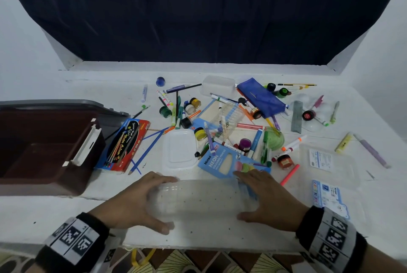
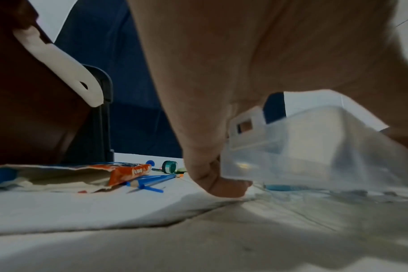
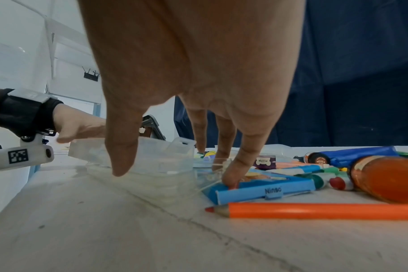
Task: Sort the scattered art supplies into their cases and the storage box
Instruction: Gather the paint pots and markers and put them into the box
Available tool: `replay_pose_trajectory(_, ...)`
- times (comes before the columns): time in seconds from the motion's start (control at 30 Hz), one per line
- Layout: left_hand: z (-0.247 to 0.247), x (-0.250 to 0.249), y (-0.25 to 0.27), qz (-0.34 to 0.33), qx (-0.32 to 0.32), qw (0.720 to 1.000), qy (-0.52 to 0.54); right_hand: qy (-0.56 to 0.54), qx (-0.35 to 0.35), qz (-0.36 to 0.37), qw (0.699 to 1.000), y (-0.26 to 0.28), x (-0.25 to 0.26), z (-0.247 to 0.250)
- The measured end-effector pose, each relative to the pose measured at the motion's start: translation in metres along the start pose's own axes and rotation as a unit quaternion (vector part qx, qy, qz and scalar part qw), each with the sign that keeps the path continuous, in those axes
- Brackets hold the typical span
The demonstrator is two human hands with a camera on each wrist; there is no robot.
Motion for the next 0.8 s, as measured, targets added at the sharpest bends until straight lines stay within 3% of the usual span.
replay_pose_trajectory(0.3,0.003,-0.017,-0.019,-0.08,-0.044,0.991,-0.094,-0.079,-0.026,-0.008,0.996,0.01,-0.007,0.006)
replay_pose_trajectory(0.57,-0.017,-0.013,-0.044,-0.073,-0.011,0.971,-0.225,-0.055,-0.029,0.01,0.998,0.023,-0.014,0.003)
replay_pose_trajectory(0.8,0.009,0.009,-0.031,-0.056,-0.016,0.98,-0.191,-0.027,0.007,0.035,0.999,0.013,0.012,-0.013)
Point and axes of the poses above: each hand's wrist, its own y-axis away from the middle knuckle, its own z-axis out of the back of the hand, x = y × z, the point moved 8 cm from there along -y, towards the middle knuckle, and after that the axes turned 2 degrees about -y, right-handed, at the moved point
